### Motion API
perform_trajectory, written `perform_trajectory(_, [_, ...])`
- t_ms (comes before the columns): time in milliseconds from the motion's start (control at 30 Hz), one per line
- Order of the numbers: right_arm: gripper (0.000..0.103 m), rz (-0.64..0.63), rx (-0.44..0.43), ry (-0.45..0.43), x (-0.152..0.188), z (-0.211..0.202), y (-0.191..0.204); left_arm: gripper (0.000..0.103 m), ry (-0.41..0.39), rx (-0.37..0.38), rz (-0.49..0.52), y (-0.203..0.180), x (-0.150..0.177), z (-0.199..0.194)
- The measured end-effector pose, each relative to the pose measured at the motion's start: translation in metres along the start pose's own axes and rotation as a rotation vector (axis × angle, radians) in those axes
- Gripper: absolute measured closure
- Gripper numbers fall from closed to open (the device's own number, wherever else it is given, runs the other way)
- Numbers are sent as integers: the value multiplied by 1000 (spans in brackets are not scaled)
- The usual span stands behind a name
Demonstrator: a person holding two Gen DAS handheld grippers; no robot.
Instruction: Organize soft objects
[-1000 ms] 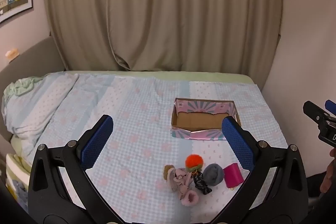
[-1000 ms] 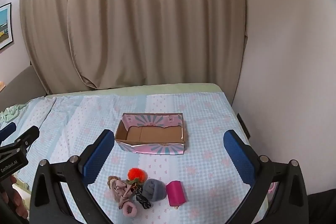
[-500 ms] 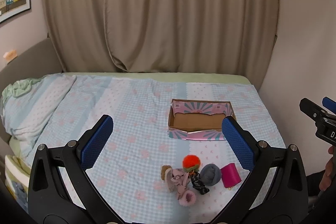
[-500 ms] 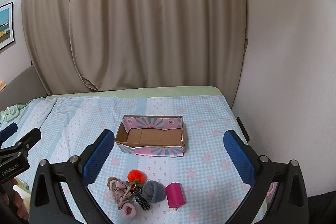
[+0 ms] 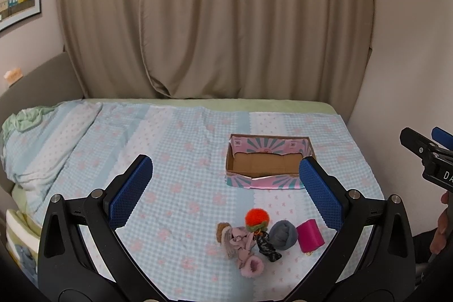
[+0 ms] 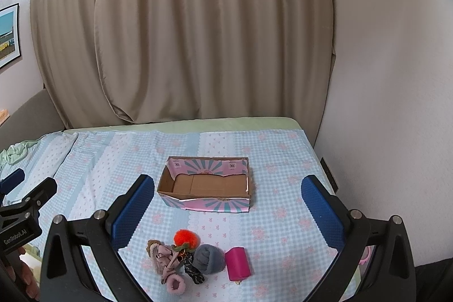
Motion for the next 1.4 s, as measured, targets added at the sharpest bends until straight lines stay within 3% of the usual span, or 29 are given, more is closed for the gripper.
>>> perform_trajectory(1400, [0, 0, 0, -11, 3, 2, 8, 1, -17, 25, 11, -5, 6, -4])
Point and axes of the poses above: each gripper's, at about its wrist camera, not at the fingertips, and z roughly the way its jaws point, y to its left, x to its underside, the point moved 7 cm from there along z, roughly the way its jaws point, and after that the axes turned 10 degrees about -z, right-handed, at the moved point
